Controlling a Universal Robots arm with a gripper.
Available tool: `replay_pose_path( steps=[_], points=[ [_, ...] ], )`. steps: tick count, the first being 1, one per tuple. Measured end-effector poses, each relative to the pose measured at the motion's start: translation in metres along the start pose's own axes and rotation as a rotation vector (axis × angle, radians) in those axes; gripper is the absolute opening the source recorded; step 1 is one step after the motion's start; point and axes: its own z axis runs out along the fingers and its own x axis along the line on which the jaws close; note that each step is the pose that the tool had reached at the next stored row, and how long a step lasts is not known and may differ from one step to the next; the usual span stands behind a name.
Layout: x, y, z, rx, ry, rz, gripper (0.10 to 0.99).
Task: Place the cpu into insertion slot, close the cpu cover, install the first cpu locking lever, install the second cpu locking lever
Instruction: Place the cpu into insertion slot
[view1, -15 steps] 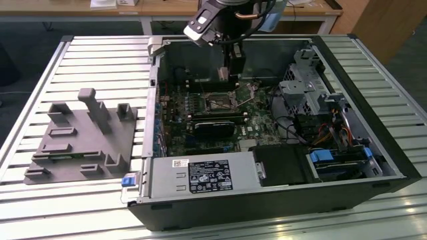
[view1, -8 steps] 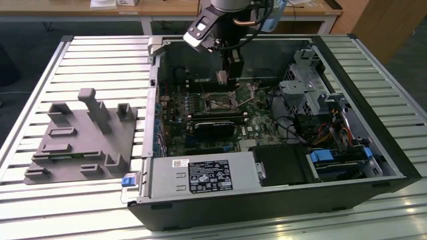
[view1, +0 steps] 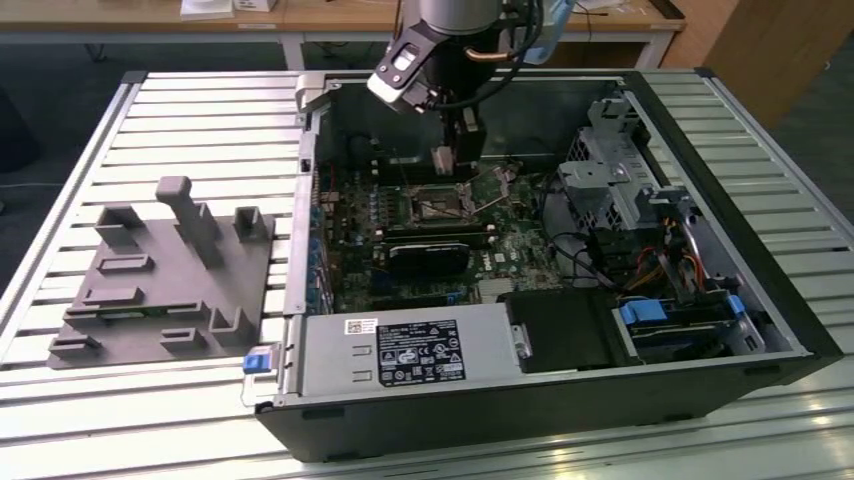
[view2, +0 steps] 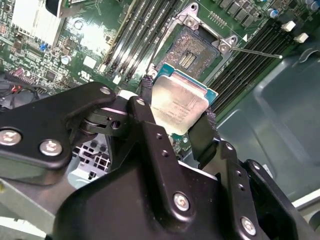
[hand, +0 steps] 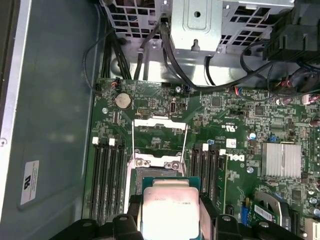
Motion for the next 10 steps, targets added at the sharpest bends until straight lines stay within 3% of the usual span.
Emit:
replay_pose_path(
  steps=[10],
  points=[
    [0.0077, -0.0034, 0.0158, 0.000, -0.0039, 0.018, 0.537]
  ],
)
